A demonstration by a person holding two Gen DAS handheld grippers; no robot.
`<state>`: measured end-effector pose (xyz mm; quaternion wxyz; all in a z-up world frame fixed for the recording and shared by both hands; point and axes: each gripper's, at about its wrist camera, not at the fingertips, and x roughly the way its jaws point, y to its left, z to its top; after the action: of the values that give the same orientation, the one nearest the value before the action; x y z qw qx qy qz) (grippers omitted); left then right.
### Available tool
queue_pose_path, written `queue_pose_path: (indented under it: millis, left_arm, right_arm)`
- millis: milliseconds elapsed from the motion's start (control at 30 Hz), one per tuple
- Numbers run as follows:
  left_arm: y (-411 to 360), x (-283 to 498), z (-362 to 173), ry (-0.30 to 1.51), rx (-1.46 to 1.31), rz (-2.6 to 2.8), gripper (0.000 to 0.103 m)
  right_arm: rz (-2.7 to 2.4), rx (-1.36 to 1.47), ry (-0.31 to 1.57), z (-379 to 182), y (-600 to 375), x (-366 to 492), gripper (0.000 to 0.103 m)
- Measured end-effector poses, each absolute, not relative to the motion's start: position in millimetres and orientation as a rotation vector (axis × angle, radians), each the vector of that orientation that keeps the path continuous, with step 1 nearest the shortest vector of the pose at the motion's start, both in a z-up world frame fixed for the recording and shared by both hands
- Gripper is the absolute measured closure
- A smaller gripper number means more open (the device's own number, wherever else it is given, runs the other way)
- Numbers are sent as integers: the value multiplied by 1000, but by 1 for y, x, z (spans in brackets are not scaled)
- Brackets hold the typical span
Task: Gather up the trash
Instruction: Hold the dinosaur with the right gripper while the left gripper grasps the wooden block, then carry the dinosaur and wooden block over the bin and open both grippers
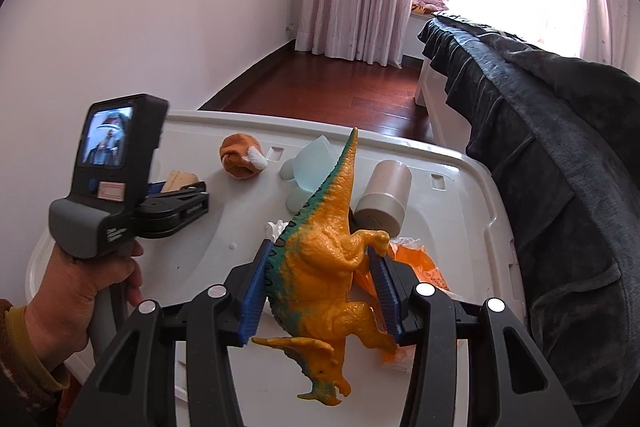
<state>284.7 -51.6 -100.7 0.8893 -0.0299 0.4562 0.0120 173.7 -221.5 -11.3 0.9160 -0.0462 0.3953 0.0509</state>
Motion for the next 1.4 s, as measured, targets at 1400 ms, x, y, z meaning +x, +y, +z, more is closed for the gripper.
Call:
queue_pose_path:
  millis: [1400]
  left_arm:
    - [2, -36, -108, 1030, -24, -150, 67]
  right_arm:
    - [146, -19, 1210, -133, -153, -77, 55]
